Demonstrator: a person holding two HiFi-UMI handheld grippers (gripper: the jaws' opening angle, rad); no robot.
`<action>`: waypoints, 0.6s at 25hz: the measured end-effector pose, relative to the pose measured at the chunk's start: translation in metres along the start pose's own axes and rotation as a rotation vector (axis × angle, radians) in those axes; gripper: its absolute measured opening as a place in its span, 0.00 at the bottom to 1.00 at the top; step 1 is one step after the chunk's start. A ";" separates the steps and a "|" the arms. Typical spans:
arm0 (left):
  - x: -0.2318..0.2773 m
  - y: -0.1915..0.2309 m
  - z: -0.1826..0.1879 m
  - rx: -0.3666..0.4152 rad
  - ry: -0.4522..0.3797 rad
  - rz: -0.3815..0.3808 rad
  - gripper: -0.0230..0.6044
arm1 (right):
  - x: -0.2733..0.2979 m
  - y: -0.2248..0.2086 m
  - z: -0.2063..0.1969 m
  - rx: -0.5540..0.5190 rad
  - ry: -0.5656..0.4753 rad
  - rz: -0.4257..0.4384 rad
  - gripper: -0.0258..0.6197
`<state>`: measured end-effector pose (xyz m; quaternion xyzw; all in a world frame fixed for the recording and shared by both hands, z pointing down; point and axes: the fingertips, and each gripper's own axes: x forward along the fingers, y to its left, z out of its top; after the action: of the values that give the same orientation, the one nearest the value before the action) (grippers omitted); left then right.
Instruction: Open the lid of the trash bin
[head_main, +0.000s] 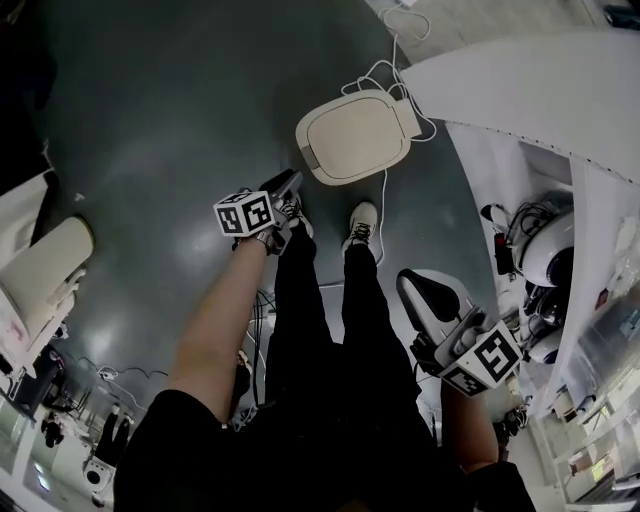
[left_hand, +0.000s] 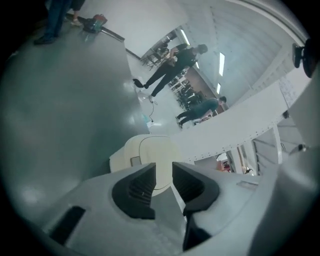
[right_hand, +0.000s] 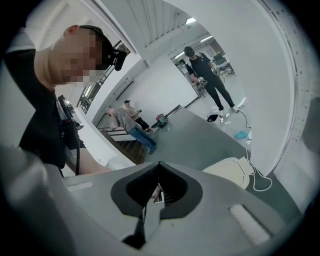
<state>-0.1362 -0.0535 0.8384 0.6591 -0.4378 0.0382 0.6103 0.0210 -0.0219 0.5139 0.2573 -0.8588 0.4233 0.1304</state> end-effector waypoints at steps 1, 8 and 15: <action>0.006 0.010 -0.002 -0.028 -0.005 0.009 0.20 | 0.003 -0.004 -0.005 0.014 0.005 -0.004 0.05; 0.042 0.055 -0.014 -0.078 0.024 0.045 0.22 | 0.013 -0.029 -0.036 0.068 0.046 -0.035 0.05; 0.068 0.075 -0.019 -0.077 0.062 0.073 0.22 | 0.019 -0.043 -0.058 0.112 0.071 -0.042 0.05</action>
<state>-0.1320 -0.0641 0.9405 0.6174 -0.4434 0.0640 0.6466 0.0291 -0.0036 0.5860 0.2670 -0.8229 0.4769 0.1552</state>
